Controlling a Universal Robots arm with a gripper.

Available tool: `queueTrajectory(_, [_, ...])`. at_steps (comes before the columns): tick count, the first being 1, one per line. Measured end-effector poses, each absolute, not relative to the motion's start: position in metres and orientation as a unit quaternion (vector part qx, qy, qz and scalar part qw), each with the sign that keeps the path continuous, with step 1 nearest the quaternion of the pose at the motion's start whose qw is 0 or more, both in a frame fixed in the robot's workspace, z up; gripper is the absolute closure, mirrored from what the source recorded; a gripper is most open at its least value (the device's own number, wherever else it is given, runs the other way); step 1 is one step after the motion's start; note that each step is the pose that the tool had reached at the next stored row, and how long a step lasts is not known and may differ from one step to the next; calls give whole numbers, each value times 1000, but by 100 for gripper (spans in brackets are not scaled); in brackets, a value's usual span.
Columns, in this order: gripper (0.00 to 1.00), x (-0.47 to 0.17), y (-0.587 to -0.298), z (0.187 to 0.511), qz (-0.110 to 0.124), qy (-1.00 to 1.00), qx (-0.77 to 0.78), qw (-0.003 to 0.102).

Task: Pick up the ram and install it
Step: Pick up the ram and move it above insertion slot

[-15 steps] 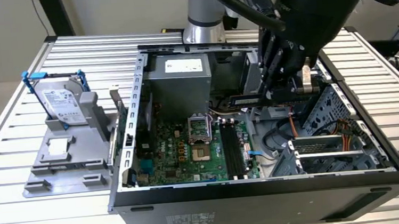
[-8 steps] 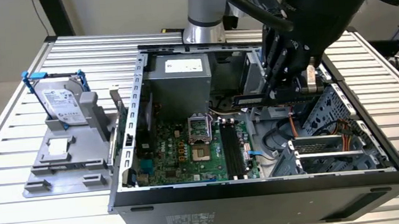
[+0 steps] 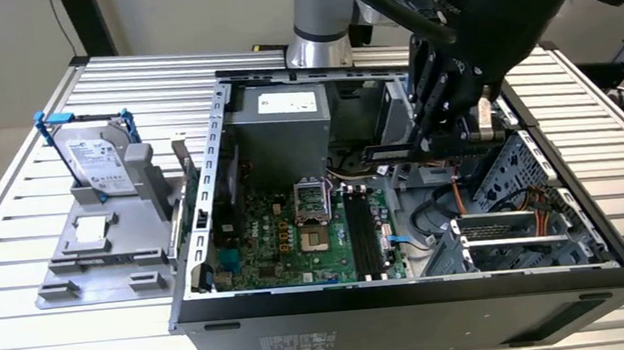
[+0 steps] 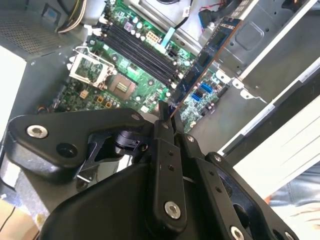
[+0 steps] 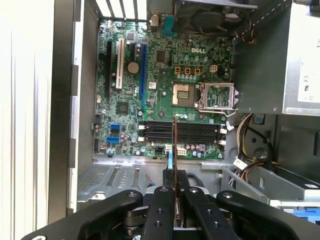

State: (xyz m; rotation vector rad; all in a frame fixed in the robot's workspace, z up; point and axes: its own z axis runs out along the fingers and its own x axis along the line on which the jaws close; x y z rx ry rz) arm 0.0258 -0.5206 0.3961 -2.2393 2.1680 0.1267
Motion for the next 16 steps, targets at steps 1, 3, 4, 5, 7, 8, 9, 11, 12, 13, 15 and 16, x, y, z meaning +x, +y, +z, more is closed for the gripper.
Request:
queueTrajectory(1, [100, 26, -518, 396, 41, 695, -718, 11])
queueTrajectory(3, [100, 26, -513, 396, 41, 695, -718, 11])
queueTrajectory(4, [100, 26, -510, 396, 41, 695, -718, 11])
queueTrajectory(5, [100, 26, -507, 396, 41, 695, -718, 11])
queueTrajectory(7, [100, 26, -502, 396, 41, 695, -718, 11])
queueTrajectory(8, [100, 26, -499, 396, 41, 695, -718, 11])
queueTrajectory(9, [100, 26, -496, 396, 41, 695, -718, 11])
queueTrajectory(11, [100, 26, -489, 396, 41, 695, -718, 11])
queueTrajectory(12, [100, 26, -486, 396, 41, 695, -718, 11])
queueTrajectory(13, [100, 26, -483, 396, 41, 695, -718, 11])
queueTrajectory(15, [100, 26, -478, 396, 41, 695, -718, 11])
queueTrajectory(16, [100, 26, -475, 396, 41, 695, -718, 11])
